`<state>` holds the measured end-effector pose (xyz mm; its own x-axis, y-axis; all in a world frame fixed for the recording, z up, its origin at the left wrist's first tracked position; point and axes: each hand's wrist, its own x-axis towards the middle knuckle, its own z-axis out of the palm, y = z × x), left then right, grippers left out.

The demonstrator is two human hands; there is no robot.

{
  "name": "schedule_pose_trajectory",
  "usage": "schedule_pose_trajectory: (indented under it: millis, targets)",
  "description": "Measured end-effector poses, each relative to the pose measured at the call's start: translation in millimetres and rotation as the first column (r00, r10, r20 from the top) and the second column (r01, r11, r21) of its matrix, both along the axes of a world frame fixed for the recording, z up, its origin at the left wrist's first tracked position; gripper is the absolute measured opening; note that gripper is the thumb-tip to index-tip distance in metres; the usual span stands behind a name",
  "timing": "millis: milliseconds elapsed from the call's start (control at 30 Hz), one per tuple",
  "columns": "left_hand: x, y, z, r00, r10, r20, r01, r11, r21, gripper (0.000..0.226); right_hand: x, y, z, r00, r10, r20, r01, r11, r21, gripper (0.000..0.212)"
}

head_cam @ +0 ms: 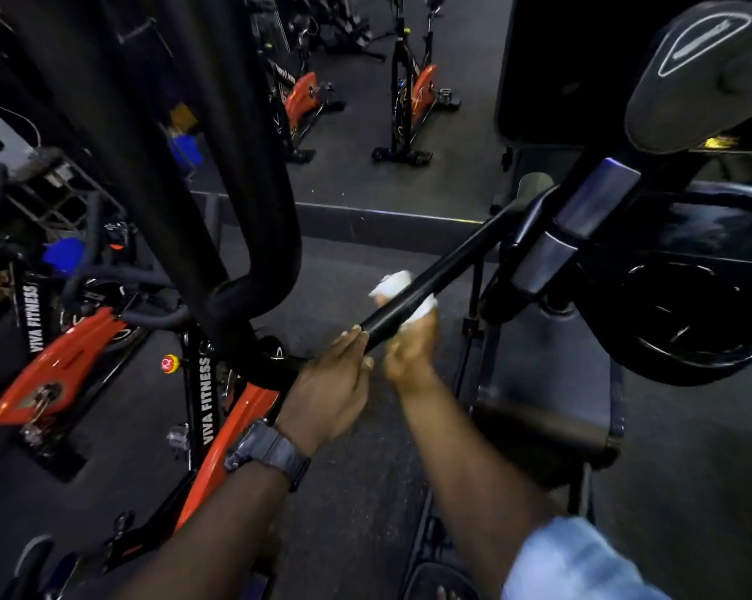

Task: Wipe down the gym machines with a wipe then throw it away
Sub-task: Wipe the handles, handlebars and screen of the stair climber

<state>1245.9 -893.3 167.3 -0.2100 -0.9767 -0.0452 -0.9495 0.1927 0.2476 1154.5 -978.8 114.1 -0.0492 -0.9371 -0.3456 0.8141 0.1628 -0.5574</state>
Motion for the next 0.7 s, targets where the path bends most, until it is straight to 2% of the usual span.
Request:
schedule_pose_trajectory:
  millis: [33, 67, 100, 167, 200, 300, 367, 467, 600, 700]
  targets:
    - [2.8, -1.4, -2.1, 1.0, -0.005, -0.007, 0.005, 1.0, -0.014, 0.059, 9.7, 12.4, -0.6, 0.988, 0.117, 0.103, -0.12, 0.992, 0.026, 0.034]
    - [4.5, -2.6, -2.6, 1.0, -0.008, -0.01, 0.008, 1.0, -0.018, 0.054, 20.0, 24.3, -10.6, 0.967, 0.23, 0.112, -0.225, 0.973, -0.058, 0.039]
    - [6.8, -2.2, -2.0, 1.0, -0.012, -0.003, 0.012, 1.0, -0.021, 0.049, 29.1, 40.5, -15.8, 0.95, 0.297, 0.093, -0.281, 0.947, -0.153, 0.044]
    - [9.2, 0.5, 0.7, 0.999, -0.025, 0.023, 0.026, 0.999, -0.04, 0.046, 25.9, 54.5, -11.8, 0.956, 0.293, -0.007, -0.284, 0.922, -0.264, 0.047]
    - [10.8, 4.7, 2.9, 0.998, -0.037, 0.047, 0.039, 0.998, -0.044, 0.046, 14.9, 48.9, -7.1, 0.962, 0.26, -0.087, -0.273, 0.928, -0.251, 0.047]
    - [20.0, 17.5, 7.1, 0.988, -0.055, 0.143, 0.065, 0.996, -0.061, 0.04, -11.5, 10.7, 3.4, 0.994, 0.017, -0.106, -0.038, 0.977, -0.208, 0.022]
    - [28.6, 24.6, 6.8, 0.96, -0.091, 0.266, 0.121, 0.987, -0.101, 0.044, -9.2, 2.7, 2.3, 0.992, -0.053, -0.115, 0.038, 0.99, -0.134, 0.023]
    - [44.5, 30.5, 6.4, 0.866, -0.182, 0.465, 0.309, 0.927, -0.212, 0.051, 30.4, 35.9, -2.0, 0.999, 0.048, 0.02, -0.047, 0.999, -0.018, 0.045]
    - [72.6, 30.5, 11.2, 0.797, -0.259, 0.546, 0.503, 0.785, -0.361, 0.036, 80.3, 87.9, -18.6, 0.936, 0.214, 0.279, -0.239, 0.969, 0.056, 0.074]
    - [92.1, 29.3, 8.3, 0.777, -0.297, 0.554, 0.584, 0.668, -0.461, 0.028, 99.1, 102.4, -19.9, 0.917, 0.197, 0.348, -0.205, 0.979, -0.014, 0.07]
